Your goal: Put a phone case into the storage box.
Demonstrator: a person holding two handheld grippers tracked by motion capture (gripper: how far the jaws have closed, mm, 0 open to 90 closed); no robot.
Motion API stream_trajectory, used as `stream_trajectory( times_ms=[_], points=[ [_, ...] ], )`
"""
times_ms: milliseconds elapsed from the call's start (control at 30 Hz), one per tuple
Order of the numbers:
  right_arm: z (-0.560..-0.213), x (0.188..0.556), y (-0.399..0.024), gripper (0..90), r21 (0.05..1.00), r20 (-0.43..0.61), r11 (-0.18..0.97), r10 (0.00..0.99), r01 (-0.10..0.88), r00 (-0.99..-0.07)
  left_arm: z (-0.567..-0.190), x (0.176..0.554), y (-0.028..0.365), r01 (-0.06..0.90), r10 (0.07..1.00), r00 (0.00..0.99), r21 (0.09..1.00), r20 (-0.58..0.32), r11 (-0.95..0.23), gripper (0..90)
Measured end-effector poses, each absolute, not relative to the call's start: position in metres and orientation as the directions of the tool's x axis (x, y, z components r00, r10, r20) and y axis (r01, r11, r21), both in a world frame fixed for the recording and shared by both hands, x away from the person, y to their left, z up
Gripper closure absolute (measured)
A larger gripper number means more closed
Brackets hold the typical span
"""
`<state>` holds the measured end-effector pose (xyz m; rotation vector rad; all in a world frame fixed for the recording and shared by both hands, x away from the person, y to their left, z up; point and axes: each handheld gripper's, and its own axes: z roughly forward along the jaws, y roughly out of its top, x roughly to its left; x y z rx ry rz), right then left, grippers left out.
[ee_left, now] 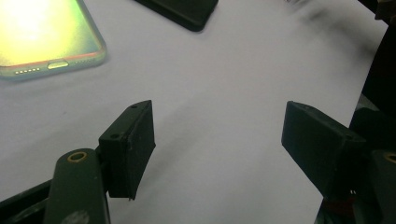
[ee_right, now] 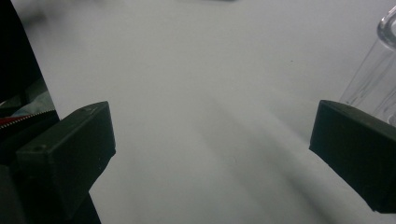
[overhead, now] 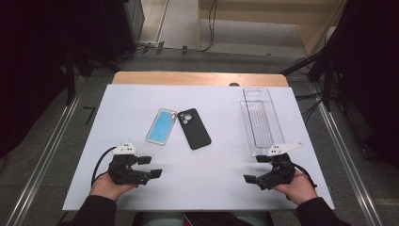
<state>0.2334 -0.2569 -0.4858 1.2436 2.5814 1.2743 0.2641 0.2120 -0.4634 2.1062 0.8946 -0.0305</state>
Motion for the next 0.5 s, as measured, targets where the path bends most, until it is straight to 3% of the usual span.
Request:
stream_trajectory(
  times_ms=[333, 500],
  points=[
    [-0.4866, 0.2329, -0.2563, 0.0, 0.651, 0.318, 0.357, 0.674, 0.671, -0.667, -0.4608, 0.2645, 0.2112, 0.628, 0.588, 0.735, 0.668, -0.339, -0.399, 26.3],
    [-0.4858, 0.2318, -0.2537, 0.0, 0.655, 0.325, 0.356, 0.664, 0.667, -0.674, -0.4621, 0.2637, 0.2121, 0.607, 0.594, 0.744, 0.681, -0.307, -0.409, 23.6]
  ],
)
